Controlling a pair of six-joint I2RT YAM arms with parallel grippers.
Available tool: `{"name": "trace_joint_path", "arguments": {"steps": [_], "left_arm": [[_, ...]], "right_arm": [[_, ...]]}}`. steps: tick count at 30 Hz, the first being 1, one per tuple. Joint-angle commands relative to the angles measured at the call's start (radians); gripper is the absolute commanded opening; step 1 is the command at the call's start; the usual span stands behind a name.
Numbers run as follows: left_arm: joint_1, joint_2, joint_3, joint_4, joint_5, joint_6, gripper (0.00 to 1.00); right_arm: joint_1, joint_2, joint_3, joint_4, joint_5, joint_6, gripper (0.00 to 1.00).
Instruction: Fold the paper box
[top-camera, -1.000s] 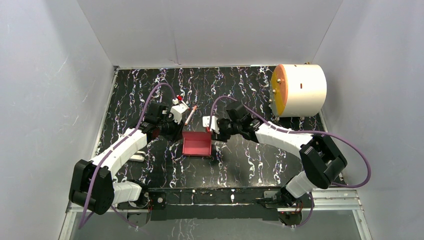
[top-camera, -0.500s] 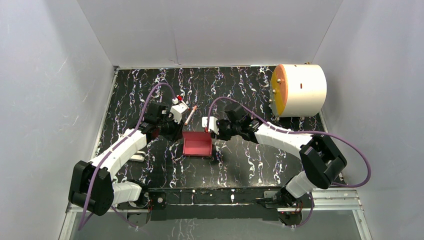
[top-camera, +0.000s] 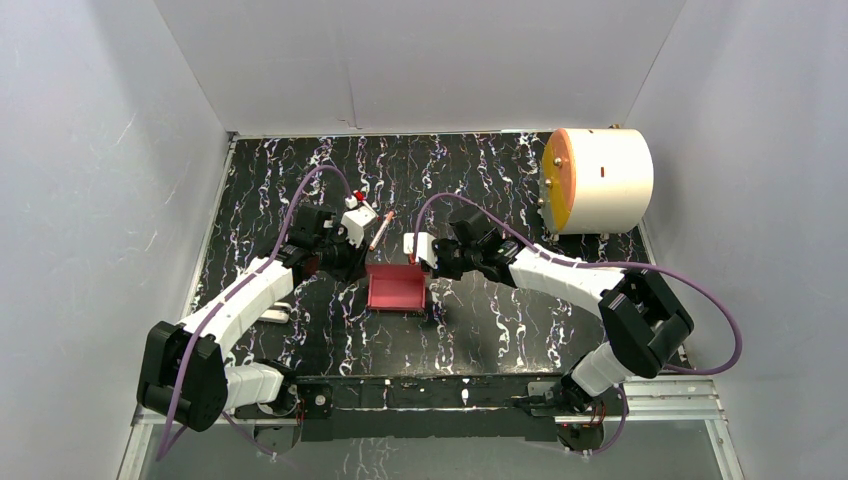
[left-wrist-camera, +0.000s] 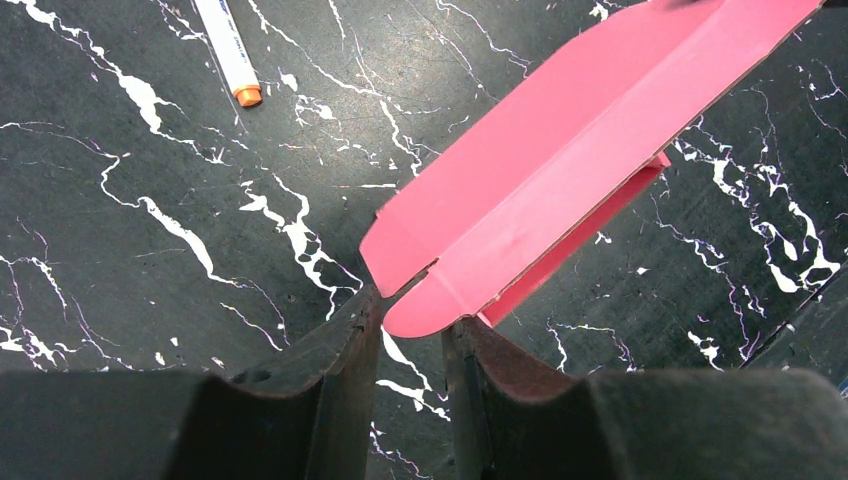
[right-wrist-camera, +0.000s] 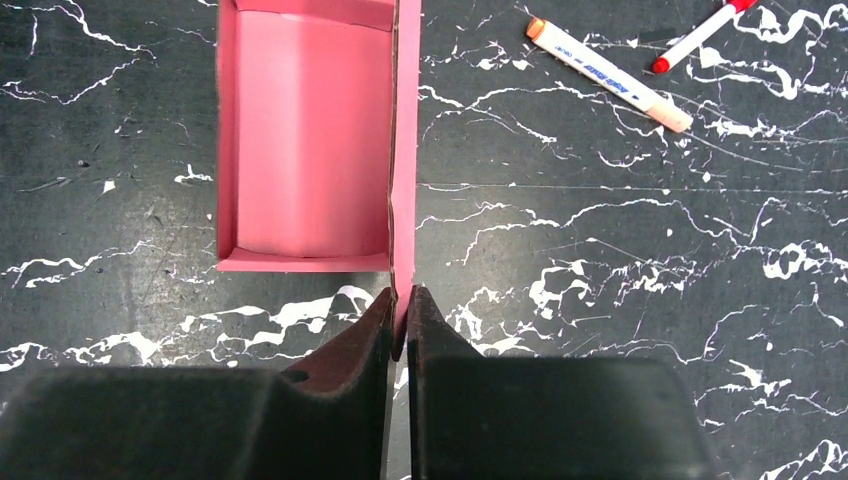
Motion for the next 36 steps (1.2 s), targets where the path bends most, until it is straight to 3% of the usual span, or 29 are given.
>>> {"name": "trace_joint_path", "arguments": {"steps": [1,6,11,17,23,36], "left_arm": [[-0.004,-0.014,0.011,0.008,0.028,0.025,0.29],[-0.004,-0.026,0.024,-0.001,0.011,0.063,0.34],[-0.004,-0.023,0.043,-0.016,0.008,0.125,0.38],[-0.004,-0.032,0.046,0.017,0.109,0.219,0.40],[-0.004,-0.020,0.028,0.060,0.209,0.253,0.35],[-0.005,0.041,0.005,0.089,0.145,0.240,0.28]], "right_arm": [[0.005,-0.005,0.049,0.012,0.004,-0.009,0.11],[0.005,0.000,0.053,0.001,0.011,-0.027,0.00],[-0.011,0.008,0.079,-0.046,0.003,-0.040,0.00],[-0.028,0.008,0.092,-0.080,-0.025,-0.048,0.00],[-0.042,0.001,0.091,-0.074,-0.042,-0.032,0.00],[-0.047,-0.023,0.068,-0.049,-0.051,-0.018,0.00]]}}
